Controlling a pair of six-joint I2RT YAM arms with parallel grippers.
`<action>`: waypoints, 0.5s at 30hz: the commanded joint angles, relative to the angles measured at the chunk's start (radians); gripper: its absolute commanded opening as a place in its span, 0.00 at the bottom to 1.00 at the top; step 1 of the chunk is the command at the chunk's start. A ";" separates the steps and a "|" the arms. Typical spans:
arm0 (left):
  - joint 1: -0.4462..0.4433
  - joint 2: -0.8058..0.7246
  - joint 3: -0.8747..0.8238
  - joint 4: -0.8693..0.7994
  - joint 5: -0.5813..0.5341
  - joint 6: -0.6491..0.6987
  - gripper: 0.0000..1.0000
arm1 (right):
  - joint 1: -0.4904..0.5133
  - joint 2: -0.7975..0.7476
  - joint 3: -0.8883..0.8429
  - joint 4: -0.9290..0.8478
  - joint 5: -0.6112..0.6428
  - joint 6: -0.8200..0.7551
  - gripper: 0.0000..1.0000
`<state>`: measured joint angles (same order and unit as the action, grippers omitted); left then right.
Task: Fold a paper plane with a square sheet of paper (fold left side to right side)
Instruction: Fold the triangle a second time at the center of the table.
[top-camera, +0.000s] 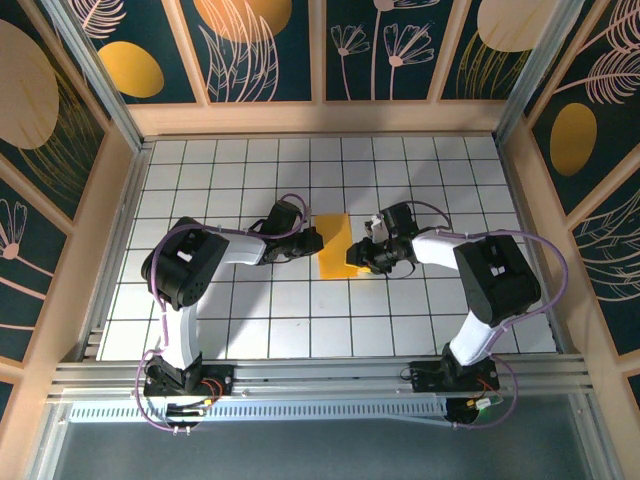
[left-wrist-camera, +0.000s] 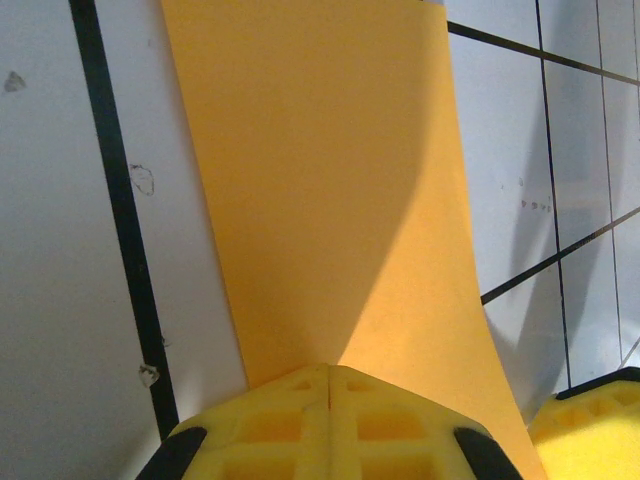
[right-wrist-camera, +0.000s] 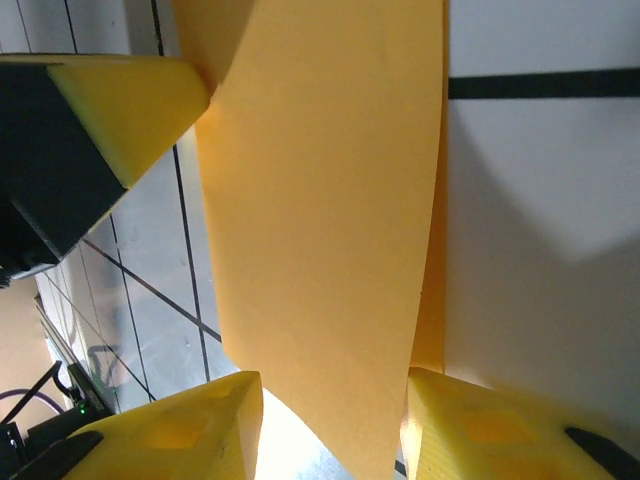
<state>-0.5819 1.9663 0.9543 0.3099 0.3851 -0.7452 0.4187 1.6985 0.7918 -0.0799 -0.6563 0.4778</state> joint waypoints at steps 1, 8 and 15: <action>-0.001 0.020 -0.032 -0.071 -0.018 0.022 0.00 | 0.005 0.006 0.023 0.015 -0.008 0.005 0.40; 0.000 0.017 -0.037 -0.067 -0.016 0.021 0.00 | -0.012 0.042 0.061 0.054 -0.021 0.007 0.41; -0.002 0.014 -0.041 -0.053 -0.009 0.014 0.00 | -0.042 0.114 0.144 0.073 -0.044 -0.005 0.39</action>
<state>-0.5819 1.9659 0.9489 0.3191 0.3859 -0.7452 0.3885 1.7775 0.8936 -0.0307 -0.6754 0.4774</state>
